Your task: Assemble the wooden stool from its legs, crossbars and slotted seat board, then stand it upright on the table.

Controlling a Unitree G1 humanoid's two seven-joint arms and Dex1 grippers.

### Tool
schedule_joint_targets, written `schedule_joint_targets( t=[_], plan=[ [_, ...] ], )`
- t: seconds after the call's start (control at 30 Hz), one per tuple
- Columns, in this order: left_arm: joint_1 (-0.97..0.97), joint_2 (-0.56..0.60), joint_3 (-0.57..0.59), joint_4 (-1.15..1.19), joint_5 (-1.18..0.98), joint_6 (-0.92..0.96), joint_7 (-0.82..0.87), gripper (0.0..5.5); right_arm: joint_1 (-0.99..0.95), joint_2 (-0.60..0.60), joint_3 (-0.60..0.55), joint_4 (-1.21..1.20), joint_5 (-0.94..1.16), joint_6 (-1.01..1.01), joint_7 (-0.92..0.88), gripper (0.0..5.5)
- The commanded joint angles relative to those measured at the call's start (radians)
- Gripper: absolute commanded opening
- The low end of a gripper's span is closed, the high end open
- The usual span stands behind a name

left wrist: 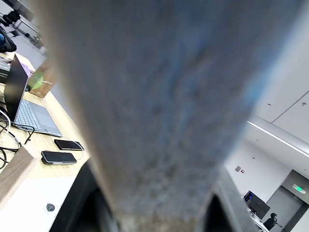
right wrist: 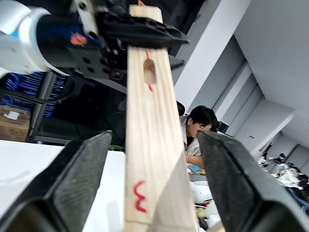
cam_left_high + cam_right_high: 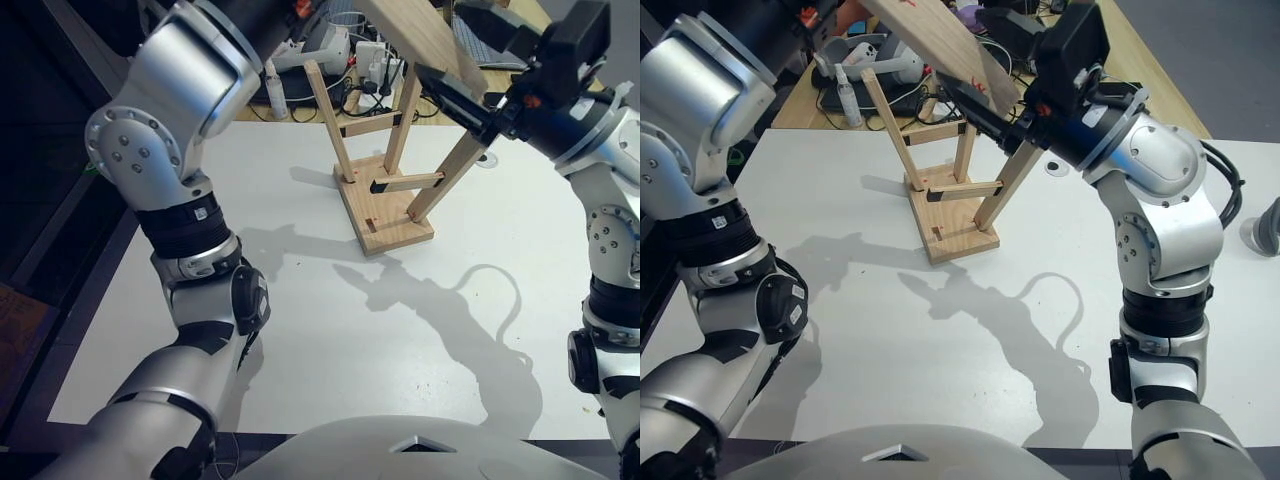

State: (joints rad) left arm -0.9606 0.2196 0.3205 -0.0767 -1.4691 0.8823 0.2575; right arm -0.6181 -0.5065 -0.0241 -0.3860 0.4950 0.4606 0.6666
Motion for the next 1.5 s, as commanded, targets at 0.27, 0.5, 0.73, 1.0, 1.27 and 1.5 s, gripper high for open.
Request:
schedule_joint_targets(
  t=[0.27, 0.5, 0.73, 1.0, 1.27, 1.5],
  plan=[
    [0.083, 0.174, -0.121, -0.034, 0.598, -0.22, -0.1, 1.02, -0.202, 0.237, -0.321, 0.313, 0.257, 0.185, -0.569, 3.68],
    [0.108, 0.193, -0.22, -0.04, 0.896, -0.301, -0.159, 1.02, -0.423, 0.21, -0.32, 0.488, 0.18, 0.139, -0.626, 3.68],
    [0.114, 0.162, -0.225, -0.041, 1.024, -0.326, -0.198, 1.02, -0.476, 0.255, -0.333, 0.517, 0.171, 0.069, -0.64, 3.68],
    [0.131, 0.13, -0.231, -0.049, 1.09, -0.318, -0.236, 1.02, 0.005, 0.34, -0.044, 0.532, -0.031, 0.216, -0.614, 3.68],
    [0.148, 0.101, -0.212, -0.061, 1.119, -0.305, -0.25, 1.02, -0.112, 0.402, -0.207, 0.437, 0.087, 0.166, -0.65, 3.68],
    [0.263, 0.067, -0.126, -0.074, 1.141, -0.26, -0.168, 1.02, -0.361, 0.381, -0.515, 0.422, 0.379, 0.055, -0.752, 3.68]
  ],
)
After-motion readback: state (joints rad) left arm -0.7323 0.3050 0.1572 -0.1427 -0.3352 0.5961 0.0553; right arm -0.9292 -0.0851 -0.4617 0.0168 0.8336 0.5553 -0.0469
